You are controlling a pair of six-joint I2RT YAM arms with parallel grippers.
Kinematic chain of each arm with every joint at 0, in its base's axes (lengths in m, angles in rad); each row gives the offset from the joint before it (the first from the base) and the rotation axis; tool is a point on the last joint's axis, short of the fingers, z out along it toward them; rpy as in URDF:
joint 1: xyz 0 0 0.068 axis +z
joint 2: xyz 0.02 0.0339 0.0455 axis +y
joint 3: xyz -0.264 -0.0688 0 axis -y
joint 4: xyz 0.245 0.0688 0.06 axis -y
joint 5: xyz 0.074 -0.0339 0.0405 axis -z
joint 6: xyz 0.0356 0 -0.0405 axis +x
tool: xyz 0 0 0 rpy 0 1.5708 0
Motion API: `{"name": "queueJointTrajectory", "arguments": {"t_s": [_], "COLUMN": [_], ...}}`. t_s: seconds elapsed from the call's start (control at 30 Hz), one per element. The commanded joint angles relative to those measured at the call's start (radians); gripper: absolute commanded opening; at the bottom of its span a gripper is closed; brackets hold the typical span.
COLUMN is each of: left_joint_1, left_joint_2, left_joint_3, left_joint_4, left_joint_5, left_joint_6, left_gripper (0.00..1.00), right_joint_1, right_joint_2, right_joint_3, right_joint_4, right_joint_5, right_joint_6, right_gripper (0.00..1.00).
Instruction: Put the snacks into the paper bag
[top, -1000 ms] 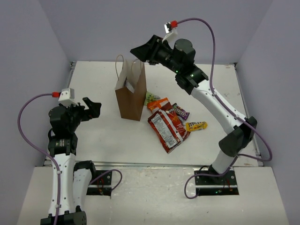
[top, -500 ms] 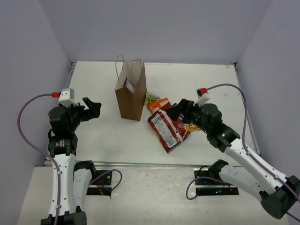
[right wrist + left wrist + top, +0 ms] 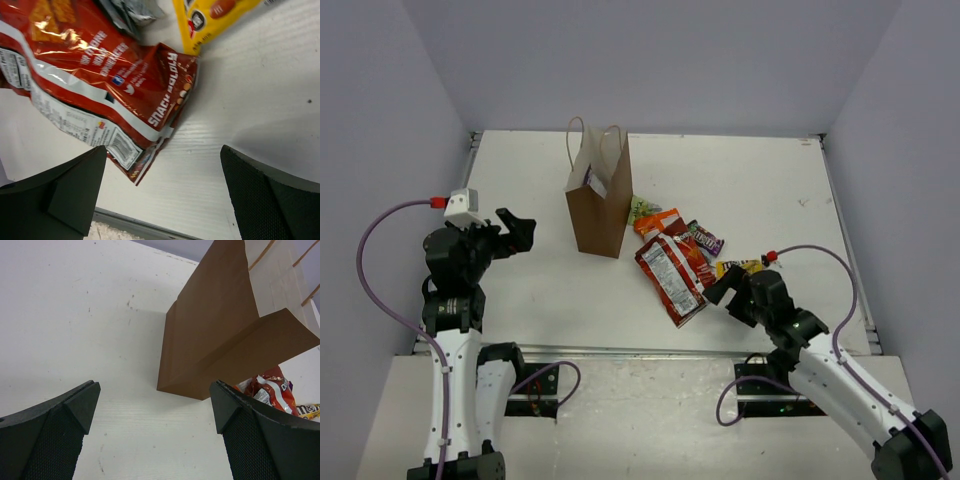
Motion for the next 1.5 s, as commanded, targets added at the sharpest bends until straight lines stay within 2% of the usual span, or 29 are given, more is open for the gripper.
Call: {"name": "queueJointTrajectory", "arguments": {"t_s": [0.0, 0.1, 0.27, 0.43, 0.47, 0.53, 0.57, 0.67, 0.8, 0.83, 0.93, 1.03, 1.13, 1.27, 1.47], "left_joint_1": [0.005, 0.005, 0.005, 0.005, 0.005, 0.005, 0.005, 0.005, 0.005, 0.005, 0.005, 0.005, 0.005, 0.006, 0.006], "left_joint_2": [-0.001, 0.001, 0.002, 0.005, 0.004, 0.002, 0.002, -0.001, -0.004, -0.002, -0.005, -0.01, -0.013, -0.015, -0.016], "left_joint_3": [-0.007, -0.007, -0.007, -0.007, -0.005, -0.007, -0.005, -0.005, -0.005, -0.005, -0.005, -0.007, -0.005, -0.005, -0.005], "left_joint_4": [0.04, 0.04, 0.04, 0.04, 0.04, 0.037, 0.039, 0.039, 0.039, 0.037, 0.037, 0.037, 0.037, 0.037, 0.037], "left_joint_5": [0.008, 0.008, 0.008, 0.005, 0.005, 0.004, 0.002, 0.001, 0.001, 0.001, -0.001, -0.004, -0.005, -0.01, -0.01], "left_joint_6": [0.017, 0.017, 0.017, 0.019, 0.019, 0.019, 0.019, 0.019, 0.019, 0.019, 0.018, 0.017, 0.016, 0.016, 0.016], "left_gripper": [1.0, 1.0, 1.0, 1.0, 1.0, 1.0, 1.0, 1.0, 1.0, 1.0, 1.0, 1.0, 1.0, 1.0, 1.0], "right_joint_1": [-0.003, -0.003, -0.003, -0.003, -0.003, -0.003, -0.003, -0.002, 0.01, 0.012, 0.015, 0.015, 0.015, 0.017, 0.023], "right_joint_2": [-0.019, 0.019, 0.152, 0.314, 0.357, 0.387, 0.397, 0.347, 0.037, -0.096, -0.233, -0.196, -0.045, 0.097, 0.237], "right_joint_3": [-0.059, -0.093, -0.144, -0.147, -0.143, -0.144, -0.143, -0.141, -0.132, -0.114, 0.009, 0.185, 0.418, 0.59, 0.894], "right_joint_4": [0.058, 0.122, 0.328, 0.498, 0.513, 0.556, 0.563, 0.546, 0.428, 0.393, 0.252, 0.155, 0.086, 0.066, 0.023], "right_joint_5": [-0.02, -0.013, 0.016, 0.02, 0.007, -0.008, -0.016, -0.043, -0.077, -0.08, -0.091, -0.164, -0.264, -0.39, -0.48], "right_joint_6": [0.129, 0.159, 0.206, 0.234, 0.237, 0.24, 0.24, 0.196, 0.121, 0.081, -0.002, -0.097, -0.188, -0.245, -0.305], "right_gripper": [0.99, 0.99, 0.99, 0.87, 0.66, 0.33, 0.0, 0.0, 0.0, 0.0, 0.0, 0.0, 0.0, 0.0, 0.0]}}
